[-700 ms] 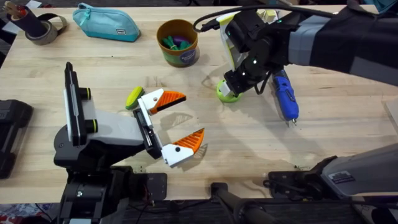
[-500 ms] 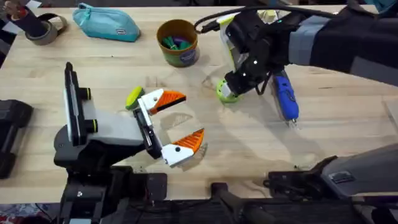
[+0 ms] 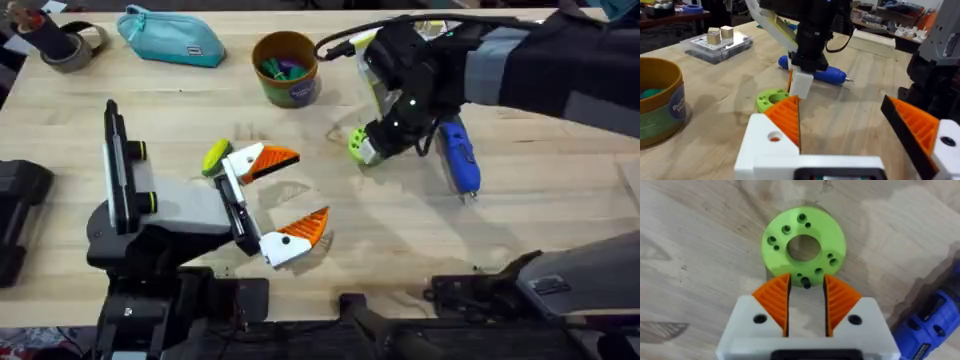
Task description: Pick up the gripper from the table and insert it into the empty holder that is missing its gripper. Then pick up a screw, insert it into the mounting hole, and use the screwdriver to tighten it. Finally, clean up the table by picking up the vegetable and placing it into the bucket.
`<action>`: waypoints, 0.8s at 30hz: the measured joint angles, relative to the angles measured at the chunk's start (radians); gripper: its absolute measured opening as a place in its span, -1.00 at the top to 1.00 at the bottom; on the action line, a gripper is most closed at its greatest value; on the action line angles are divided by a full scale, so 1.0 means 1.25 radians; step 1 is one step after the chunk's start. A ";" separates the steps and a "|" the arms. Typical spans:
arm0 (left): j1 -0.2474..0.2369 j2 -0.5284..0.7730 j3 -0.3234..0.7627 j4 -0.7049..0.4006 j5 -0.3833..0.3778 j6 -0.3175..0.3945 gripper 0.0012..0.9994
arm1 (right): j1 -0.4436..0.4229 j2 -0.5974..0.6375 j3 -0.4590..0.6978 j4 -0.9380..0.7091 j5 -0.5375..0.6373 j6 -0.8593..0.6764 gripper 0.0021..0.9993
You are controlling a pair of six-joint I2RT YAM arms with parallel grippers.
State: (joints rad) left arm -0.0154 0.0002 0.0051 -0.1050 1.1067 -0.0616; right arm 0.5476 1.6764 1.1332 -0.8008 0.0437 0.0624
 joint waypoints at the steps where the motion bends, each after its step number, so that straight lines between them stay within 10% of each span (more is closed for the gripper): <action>1: 0.000 0.000 0.000 0.000 0.000 0.000 -0.98 | 0.000 0.000 0.000 0.000 0.000 0.000 0.27; 24: 0.000 0.000 0.000 0.000 0.000 0.000 -0.98 | 0.000 0.006 0.000 0.009 0.000 0.000 0.27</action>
State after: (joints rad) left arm -0.0154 0.0003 0.0051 -0.1051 1.1069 -0.0616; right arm 0.5476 1.6840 1.1332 -0.7894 0.0433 0.0624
